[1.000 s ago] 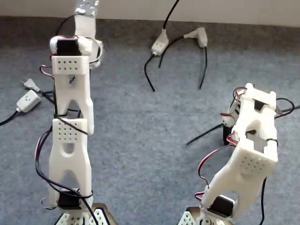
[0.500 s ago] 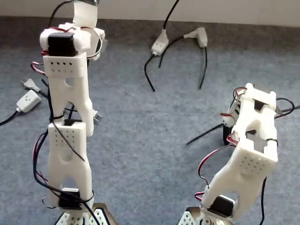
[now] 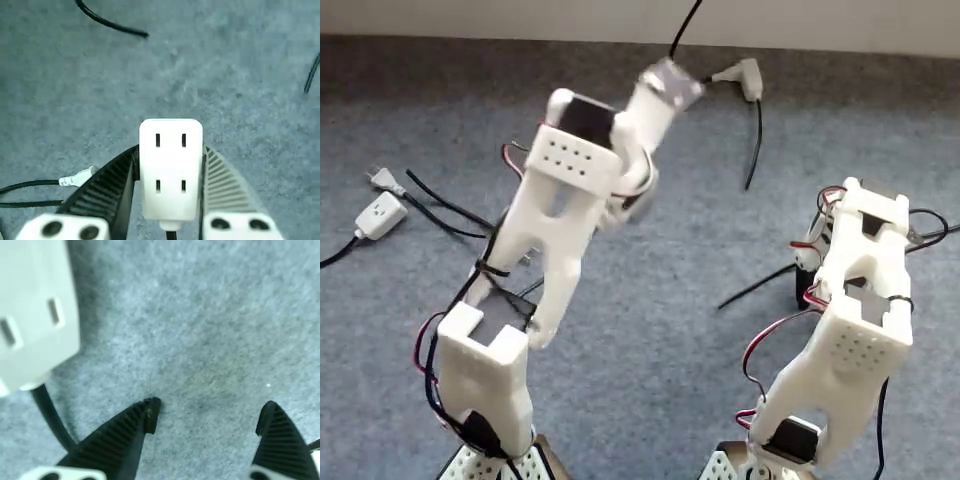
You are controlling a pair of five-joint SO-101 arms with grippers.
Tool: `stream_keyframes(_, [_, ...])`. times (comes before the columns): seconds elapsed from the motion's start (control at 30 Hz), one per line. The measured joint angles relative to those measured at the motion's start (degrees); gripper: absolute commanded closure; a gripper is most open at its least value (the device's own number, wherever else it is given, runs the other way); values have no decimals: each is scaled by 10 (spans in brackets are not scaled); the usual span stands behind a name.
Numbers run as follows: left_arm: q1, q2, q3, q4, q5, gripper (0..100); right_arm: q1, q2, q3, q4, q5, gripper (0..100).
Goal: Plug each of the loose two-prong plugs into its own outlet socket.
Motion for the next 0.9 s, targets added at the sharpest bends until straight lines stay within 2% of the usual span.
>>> stream_keyframes(0.1, [10, 0, 98, -36, -38, 993, 0, 0, 0, 0, 0, 663])
stream_keyframes(0.43, [21, -1, 307, -260, -47, 988, 0, 0, 0, 0, 0, 663])
stream_keyframes(0.6, [24, -4, 394, -387, -48, 874, 0, 0, 0, 0, 0, 663])
stream_keyframes(0.73, [21, -16, 420, -425, -45, 835, 0, 0, 0, 0, 0, 663])
stream_keyframes(0.9, [28, -18, 418, -433, 24, 785, 0, 0, 0, 0, 0, 663])
